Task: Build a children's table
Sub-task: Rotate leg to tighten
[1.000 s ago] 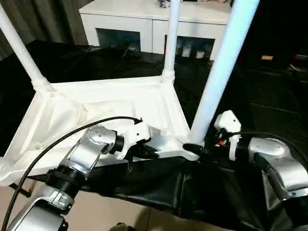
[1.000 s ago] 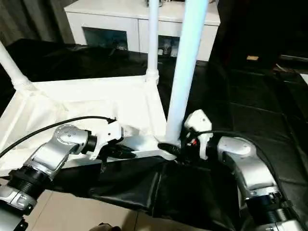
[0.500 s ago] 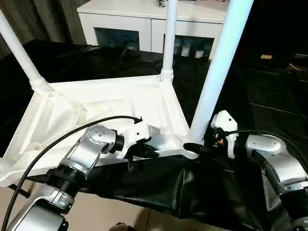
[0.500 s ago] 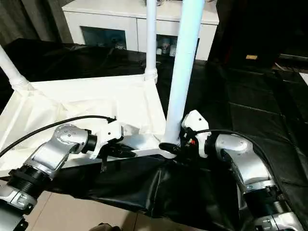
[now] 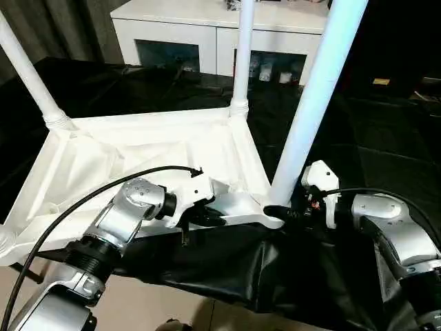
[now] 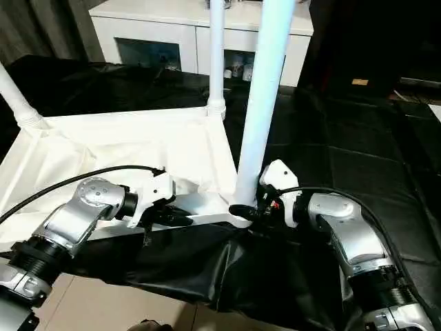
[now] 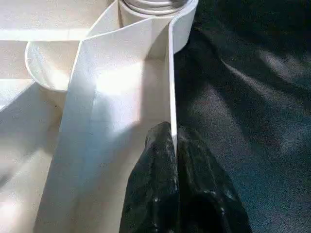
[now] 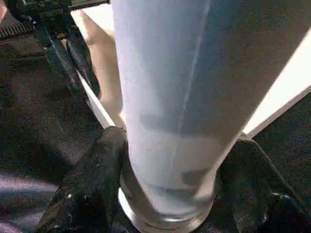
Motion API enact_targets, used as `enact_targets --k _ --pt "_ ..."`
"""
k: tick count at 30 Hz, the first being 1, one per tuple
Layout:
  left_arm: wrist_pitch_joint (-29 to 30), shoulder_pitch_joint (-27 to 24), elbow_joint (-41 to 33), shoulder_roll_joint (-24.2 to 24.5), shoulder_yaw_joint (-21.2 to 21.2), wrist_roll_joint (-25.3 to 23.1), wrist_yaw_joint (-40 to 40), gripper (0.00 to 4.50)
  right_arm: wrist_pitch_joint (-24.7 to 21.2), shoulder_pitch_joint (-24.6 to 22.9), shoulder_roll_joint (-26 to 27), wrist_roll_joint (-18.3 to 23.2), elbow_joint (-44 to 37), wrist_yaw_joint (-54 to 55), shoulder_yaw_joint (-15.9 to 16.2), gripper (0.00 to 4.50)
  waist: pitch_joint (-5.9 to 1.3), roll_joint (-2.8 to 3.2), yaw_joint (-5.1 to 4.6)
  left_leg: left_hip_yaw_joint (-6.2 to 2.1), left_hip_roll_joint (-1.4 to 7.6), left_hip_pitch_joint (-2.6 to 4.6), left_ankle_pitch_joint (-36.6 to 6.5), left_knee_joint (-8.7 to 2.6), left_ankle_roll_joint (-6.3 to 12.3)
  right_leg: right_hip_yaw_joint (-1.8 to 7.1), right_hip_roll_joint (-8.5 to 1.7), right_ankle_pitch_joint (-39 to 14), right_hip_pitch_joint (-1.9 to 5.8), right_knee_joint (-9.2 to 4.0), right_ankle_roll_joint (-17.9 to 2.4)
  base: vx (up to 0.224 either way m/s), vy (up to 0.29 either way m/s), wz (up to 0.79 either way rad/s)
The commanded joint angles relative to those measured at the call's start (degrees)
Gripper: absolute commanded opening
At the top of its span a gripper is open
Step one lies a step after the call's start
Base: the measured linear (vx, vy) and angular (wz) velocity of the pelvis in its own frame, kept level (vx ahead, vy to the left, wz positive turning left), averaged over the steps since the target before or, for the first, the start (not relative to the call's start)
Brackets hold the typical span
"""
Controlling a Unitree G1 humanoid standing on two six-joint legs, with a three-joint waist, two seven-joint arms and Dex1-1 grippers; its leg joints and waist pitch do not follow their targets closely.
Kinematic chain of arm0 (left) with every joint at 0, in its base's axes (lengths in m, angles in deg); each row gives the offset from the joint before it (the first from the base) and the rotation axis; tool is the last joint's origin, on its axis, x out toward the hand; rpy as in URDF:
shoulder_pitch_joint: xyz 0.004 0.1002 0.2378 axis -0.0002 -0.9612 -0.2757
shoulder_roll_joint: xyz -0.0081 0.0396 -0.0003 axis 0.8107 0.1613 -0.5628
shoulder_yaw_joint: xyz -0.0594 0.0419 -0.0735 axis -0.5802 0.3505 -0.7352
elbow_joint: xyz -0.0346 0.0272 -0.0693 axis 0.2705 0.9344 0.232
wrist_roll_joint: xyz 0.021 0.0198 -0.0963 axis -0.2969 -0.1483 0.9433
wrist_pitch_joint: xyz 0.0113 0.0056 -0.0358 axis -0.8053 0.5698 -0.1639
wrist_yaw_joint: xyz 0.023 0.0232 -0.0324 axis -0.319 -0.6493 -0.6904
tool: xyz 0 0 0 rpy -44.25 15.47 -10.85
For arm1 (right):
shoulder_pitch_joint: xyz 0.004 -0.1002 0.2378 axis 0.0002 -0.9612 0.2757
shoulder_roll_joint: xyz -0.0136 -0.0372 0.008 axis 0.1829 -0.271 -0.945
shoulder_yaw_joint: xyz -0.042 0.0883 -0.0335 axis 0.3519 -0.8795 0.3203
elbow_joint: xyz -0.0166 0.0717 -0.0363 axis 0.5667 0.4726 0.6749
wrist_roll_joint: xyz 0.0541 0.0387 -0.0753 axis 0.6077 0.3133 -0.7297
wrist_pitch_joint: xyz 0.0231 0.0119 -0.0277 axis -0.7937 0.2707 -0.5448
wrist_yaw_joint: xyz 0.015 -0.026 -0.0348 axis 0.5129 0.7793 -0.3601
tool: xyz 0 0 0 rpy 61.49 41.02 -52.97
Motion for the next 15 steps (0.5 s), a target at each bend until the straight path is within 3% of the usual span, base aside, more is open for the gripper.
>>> enact_targets --k 1,4,7,10,11,15 --pt "-1.66 1.75 -0.89 0.1 -0.59 0.13 -0.11 0.0 -0.13 -0.61 0.11 -0.73 1.42 -1.04 1.39 2.5 -3.95 -0.73 -0.07 -1.48 3.12 1.81 -14.79 -4.05 3.06 2.22 -3.15 -11.63 2.27 -4.21 -13.98 0.0 0.0 0.0" --pt "-1.51 1.99 -0.14 -0.37 -0.77 -0.38 -1.63 0.0 -1.24 -0.44 2.04 -1.33 3.24 2.62 0.63 2.49 -3.89 -0.68 -0.14 -1.53 3.1 1.79 -15.12 -4.11 2.85 2.21 -3.14 -12.61 2.15 -4.28 -13.83 0.0 0.0 0.0" --pt "-0.93 2.46 1.06 -1.11 -1.14 -1.25 -4.33 0.0 -2.35 0.44 4.49 -2.56 5.87 8.83 -0.74 2.49 -3.67 -0.6 -0.5 -1.62 3.02 2.01 -17.92 -4.32 1.46 2.16 -3.05 -16.29 1.86 -4.67 -13.06 0.0 0.0 0.0" --pt "3.73 4.49 4.75 -6.71 -3.74 -1.36 -14.14 0.0 -6.98 2.75 13.08 -3.47 11.61 26.43 -5.52 2.49 -3.33 -0.58 -1.37 -1.91 2.73 2.18 -22.12 -4.62 -1.05 1.98 -3.06 -22.36 1.38 -5.14 -11.81 0.0 0.0 0.0" --pt "5.29 5.78 6.52 -9.13 -4.55 -1.63 -18.32 0.0 -8.22 3.87 16.12 -3.64 13.68 32.85 -7.29 2.49 -3.51 -0.85 -1.79 -2.19 2.66 2.23 -23.43 -4.67 -2.18 1.78 -3.13 -24.68 1.58 -5.21 -10.73 0.0 0.0 0.0" --pt "7.12 8.85 10.97 -13.91 -5.95 -2.39 -26.97 0.0 -9.43 6.61 21.58 -4.01 18.26 44.51 -10.5 2.48 -3.35 -0.77 -2.36 -2.42 2.48 2.71 -26.56 -4.58 -3.17 1.74 -3.24 -27.96 0.81 -6.11 -8.99 0.0 0.0 0.0"
